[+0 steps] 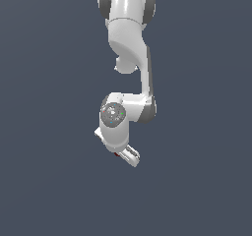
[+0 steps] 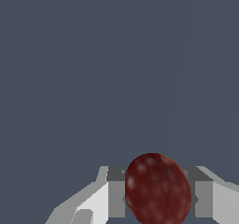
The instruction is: Pick up the object and move it to a goal position.
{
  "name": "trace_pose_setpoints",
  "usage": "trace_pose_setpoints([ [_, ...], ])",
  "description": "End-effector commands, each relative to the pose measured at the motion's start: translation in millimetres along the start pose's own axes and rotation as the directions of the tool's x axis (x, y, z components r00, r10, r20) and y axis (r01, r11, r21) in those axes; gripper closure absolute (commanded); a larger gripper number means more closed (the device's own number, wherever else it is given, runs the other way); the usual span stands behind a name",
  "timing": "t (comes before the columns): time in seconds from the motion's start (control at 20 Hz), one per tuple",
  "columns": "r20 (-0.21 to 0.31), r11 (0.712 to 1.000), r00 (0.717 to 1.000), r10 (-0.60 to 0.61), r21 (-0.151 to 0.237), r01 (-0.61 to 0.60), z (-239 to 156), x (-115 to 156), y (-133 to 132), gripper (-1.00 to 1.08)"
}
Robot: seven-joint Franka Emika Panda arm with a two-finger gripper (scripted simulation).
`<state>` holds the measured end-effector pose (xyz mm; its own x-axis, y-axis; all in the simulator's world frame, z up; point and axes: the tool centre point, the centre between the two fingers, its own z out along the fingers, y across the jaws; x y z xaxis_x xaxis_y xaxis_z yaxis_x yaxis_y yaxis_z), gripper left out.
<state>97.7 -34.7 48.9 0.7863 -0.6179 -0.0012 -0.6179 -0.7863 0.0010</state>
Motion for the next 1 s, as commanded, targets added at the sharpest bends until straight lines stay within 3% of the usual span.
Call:
trace_pose_setpoints([
  [0.0,-0.001,1.000,1.000,-0.001,0.001,0.001,-16.7,-8.8,-7.8,1.08],
  [0.95,-0.001,1.000,1.000,0.000,0.001,0.000,-200.0,-105.9,-89.2,1.08],
])
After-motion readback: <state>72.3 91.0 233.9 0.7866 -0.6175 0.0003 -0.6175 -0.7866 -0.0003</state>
